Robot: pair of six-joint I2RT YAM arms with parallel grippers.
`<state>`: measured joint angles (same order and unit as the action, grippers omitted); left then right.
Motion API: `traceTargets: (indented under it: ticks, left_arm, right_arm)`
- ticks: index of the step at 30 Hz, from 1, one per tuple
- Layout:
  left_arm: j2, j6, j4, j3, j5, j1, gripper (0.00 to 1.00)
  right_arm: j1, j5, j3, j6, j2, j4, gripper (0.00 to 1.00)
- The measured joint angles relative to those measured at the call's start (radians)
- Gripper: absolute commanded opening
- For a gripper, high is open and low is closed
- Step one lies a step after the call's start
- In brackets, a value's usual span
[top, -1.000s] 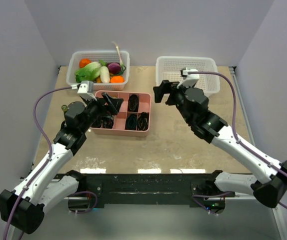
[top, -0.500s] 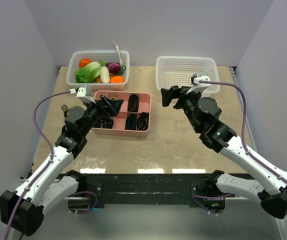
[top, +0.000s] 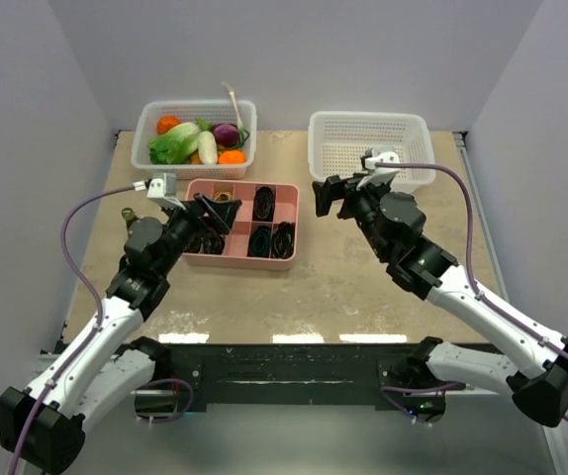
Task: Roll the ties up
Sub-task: Reset both arms
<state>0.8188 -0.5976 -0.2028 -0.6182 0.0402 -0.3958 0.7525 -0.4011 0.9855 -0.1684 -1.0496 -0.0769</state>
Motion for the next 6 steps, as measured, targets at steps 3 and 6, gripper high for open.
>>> traceTargets:
  ticks: [3,6]
  left_arm:
    - [-0.019,0.0,-0.001,0.012,-0.023,0.0,0.96]
    - [-0.023,0.001,-0.001,0.012,-0.052,0.0,0.96]
  right_arm:
    - [0.0,-0.03,-0.02,0.0,0.005,-0.017,0.99]
    - [0.0,-0.06,-0.036,-0.002,0.007,-0.024,0.99]
